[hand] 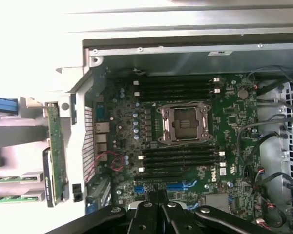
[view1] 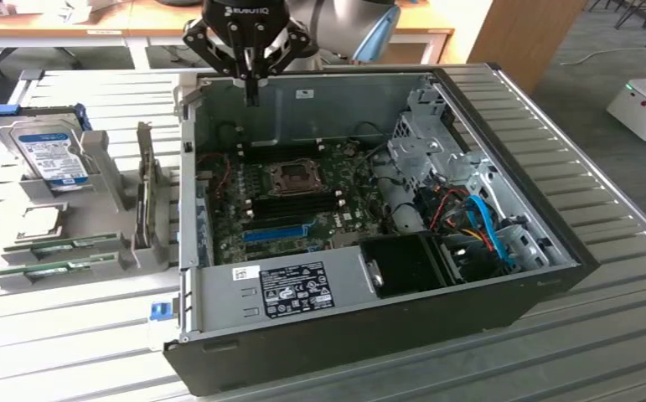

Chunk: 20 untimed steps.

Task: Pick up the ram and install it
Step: 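Reach for the ram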

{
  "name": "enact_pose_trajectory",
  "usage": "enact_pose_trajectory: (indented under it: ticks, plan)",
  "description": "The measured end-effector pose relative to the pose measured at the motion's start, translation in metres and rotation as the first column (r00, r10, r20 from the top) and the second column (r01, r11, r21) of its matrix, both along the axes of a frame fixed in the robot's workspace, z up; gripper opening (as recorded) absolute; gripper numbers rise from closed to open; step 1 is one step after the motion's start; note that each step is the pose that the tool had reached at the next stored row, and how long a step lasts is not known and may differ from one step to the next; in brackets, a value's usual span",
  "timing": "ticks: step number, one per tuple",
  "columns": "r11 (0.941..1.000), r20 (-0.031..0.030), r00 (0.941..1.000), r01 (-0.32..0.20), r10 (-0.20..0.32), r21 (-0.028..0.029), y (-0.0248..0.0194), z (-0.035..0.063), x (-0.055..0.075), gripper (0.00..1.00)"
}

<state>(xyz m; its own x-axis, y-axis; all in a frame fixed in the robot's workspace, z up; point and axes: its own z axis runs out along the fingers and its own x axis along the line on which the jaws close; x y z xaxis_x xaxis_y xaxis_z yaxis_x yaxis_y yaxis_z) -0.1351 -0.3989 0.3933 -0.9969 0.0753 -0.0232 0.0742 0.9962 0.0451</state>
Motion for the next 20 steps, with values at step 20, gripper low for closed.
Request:
enact_pose_trajectory:
  ticks: [20]
  plan:
    - [1.0, 0.0001, 1.0, 0.0, 0.0, 0.0, 0.0001, -0.0007, -0.038, 0.11]
